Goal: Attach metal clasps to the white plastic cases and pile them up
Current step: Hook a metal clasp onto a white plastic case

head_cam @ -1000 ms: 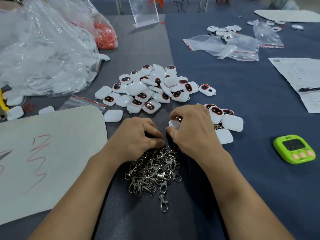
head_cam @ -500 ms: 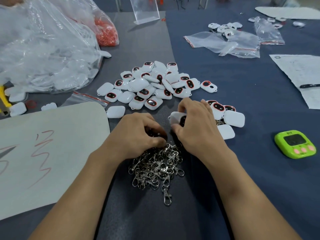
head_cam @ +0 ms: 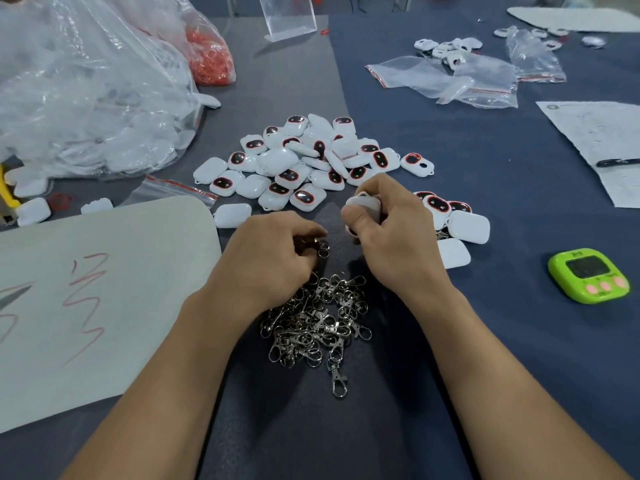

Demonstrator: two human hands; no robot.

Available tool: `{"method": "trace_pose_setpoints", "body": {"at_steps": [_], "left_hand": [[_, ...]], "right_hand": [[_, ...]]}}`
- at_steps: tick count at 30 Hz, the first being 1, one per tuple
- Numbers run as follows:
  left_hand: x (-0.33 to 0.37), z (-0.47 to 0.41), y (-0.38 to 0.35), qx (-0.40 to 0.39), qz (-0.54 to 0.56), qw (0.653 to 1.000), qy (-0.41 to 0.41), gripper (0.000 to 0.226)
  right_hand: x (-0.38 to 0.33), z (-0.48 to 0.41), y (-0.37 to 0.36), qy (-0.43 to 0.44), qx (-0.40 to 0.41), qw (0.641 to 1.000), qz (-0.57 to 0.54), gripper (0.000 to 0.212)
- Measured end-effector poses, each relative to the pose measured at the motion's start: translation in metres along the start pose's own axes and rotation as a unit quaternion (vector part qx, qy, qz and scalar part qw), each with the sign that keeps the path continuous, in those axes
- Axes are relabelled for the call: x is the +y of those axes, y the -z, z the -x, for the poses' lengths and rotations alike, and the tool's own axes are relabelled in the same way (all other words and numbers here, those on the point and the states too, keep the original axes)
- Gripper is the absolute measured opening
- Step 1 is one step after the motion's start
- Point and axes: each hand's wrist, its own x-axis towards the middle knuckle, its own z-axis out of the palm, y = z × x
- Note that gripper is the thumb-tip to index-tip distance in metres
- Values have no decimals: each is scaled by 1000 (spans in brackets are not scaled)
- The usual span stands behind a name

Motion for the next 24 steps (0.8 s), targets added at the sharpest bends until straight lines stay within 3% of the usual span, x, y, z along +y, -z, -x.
{"method": "trace_pose_setpoints", "body": {"at_steps": [10, 12, 17, 20, 24], "left_hand": [[3, -6, -12, 53, -44, 998, 10, 7], [4, -6, -14, 78, 6, 997, 19, 2], [6, -11, -12, 128, 194, 971, 60, 15], [6, -11, -12, 123, 262, 955, 63, 17], [6, -12, -13, 138, 301, 941, 63, 17]], "right_hand": [[-1, 0, -6, -22, -35, 999, 27, 8], [-2, -1, -4, -28, -39, 999, 14, 5], [-4, -1, -2, -95, -71, 990, -71, 10], [-3, -1, -2, -157, -102, 968, -166, 8], [-4, -3, -1, -179, -125, 945, -243, 7]]}}
